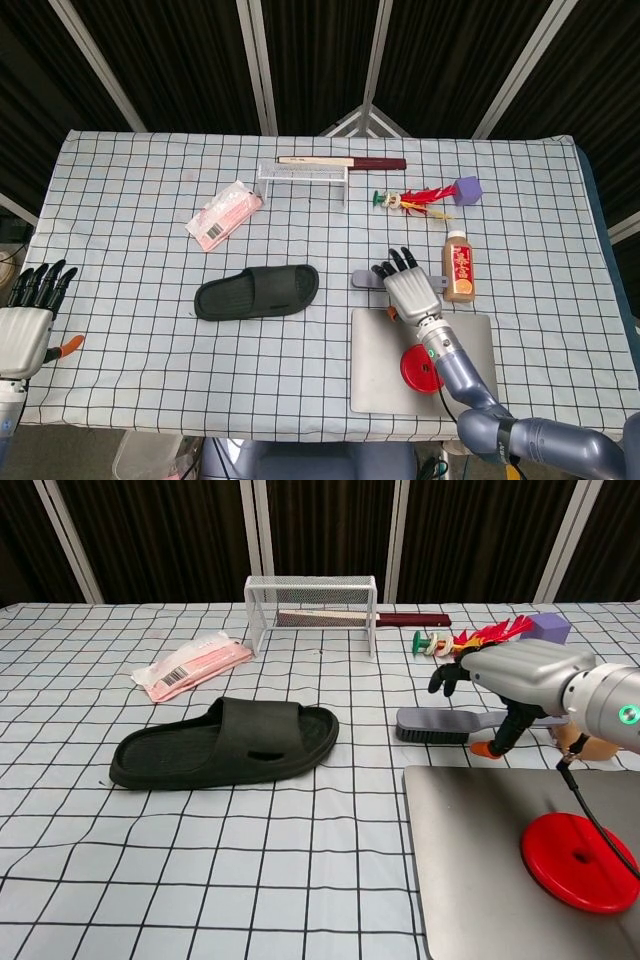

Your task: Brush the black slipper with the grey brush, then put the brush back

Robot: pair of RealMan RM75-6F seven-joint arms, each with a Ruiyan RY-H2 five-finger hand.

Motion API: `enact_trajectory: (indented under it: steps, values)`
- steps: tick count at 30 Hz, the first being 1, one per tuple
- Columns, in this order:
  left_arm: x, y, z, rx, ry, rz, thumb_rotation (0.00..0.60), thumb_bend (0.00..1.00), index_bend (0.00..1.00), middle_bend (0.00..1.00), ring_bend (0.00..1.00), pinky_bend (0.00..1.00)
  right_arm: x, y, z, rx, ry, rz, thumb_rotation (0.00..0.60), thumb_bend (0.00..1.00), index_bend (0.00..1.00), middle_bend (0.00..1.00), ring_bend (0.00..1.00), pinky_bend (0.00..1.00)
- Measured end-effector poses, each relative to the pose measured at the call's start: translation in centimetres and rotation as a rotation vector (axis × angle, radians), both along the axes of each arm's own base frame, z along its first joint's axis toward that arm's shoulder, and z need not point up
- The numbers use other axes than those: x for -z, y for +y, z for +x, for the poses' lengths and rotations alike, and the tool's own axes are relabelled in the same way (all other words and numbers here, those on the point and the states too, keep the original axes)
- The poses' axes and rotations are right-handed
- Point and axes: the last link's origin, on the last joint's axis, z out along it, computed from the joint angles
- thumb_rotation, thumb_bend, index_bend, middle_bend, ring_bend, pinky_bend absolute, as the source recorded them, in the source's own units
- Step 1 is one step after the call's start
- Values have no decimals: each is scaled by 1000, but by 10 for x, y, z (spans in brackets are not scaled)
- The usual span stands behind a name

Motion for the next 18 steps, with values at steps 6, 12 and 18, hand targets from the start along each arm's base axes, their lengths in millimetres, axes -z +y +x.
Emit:
enact_trajectory:
  steps: [6,12,18]
  values:
    - [0,0,0,-4,0,2,600,67,0,0,0,7,8,-8,6,-22,36,-8,600,345,274,272,0,0]
    - [1,2,-2,-13,3,-6,600,67,0,0,0,7,11,-12,7,-26,50,-14,600,345,280,276,2,0]
    - [0,2,-2,-16,4,-5,600,67,0,0,0,7,14,-17,6,-23,59,-11,600,345,279,276,2,0]
